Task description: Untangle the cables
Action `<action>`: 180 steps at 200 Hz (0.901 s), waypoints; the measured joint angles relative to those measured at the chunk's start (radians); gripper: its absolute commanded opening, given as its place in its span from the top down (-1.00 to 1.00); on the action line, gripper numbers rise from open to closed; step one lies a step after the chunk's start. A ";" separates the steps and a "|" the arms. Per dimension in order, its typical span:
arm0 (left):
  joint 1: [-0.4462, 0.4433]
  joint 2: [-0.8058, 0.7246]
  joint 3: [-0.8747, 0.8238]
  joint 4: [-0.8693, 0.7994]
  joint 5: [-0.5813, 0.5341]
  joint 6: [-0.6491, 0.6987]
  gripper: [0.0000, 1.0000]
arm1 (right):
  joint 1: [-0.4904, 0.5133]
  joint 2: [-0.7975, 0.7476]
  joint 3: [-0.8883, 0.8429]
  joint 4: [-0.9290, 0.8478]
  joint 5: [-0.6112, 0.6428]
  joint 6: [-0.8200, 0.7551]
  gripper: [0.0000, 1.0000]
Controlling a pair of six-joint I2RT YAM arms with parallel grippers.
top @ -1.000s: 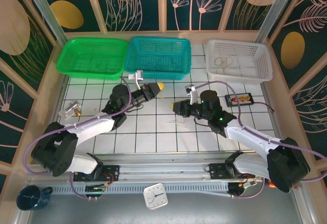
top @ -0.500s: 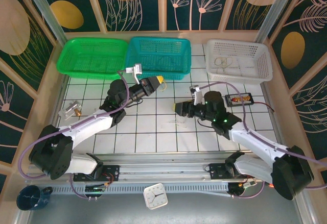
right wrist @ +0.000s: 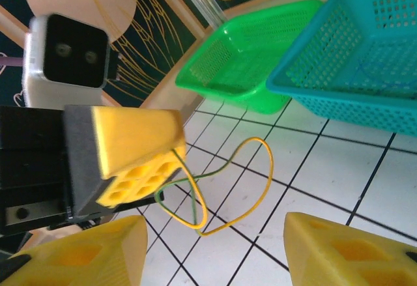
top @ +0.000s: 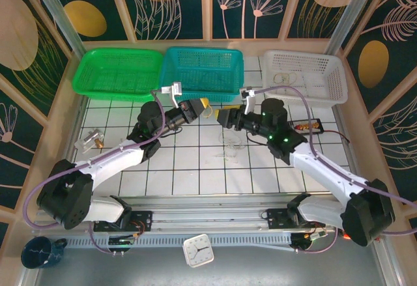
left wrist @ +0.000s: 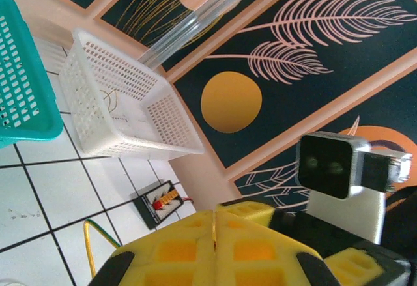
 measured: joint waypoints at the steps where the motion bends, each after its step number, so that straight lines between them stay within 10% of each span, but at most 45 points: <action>1: 0.000 0.000 0.000 0.000 0.000 0.000 1.00 | 0.000 0.003 0.000 0.000 0.000 0.002 -0.13; 71: 0.000 0.000 0.000 0.000 0.000 0.000 1.00 | 0.035 0.106 0.024 0.079 -0.034 0.035 0.05; 116: 0.000 0.006 0.000 0.004 0.001 -0.003 1.00 | 0.042 0.156 0.034 0.120 -0.042 0.049 0.99; 134: 0.000 0.013 0.000 0.005 0.000 -0.004 1.00 | 0.032 0.166 0.034 0.129 -0.052 0.060 1.00; 156: 0.000 0.023 0.006 0.004 0.000 -0.004 -0.24 | -0.014 0.166 0.037 0.149 -0.056 0.066 1.00; 180: 0.000 0.034 0.018 0.004 -0.001 -0.004 -0.96 | -0.129 0.166 0.051 0.137 -0.021 0.064 1.00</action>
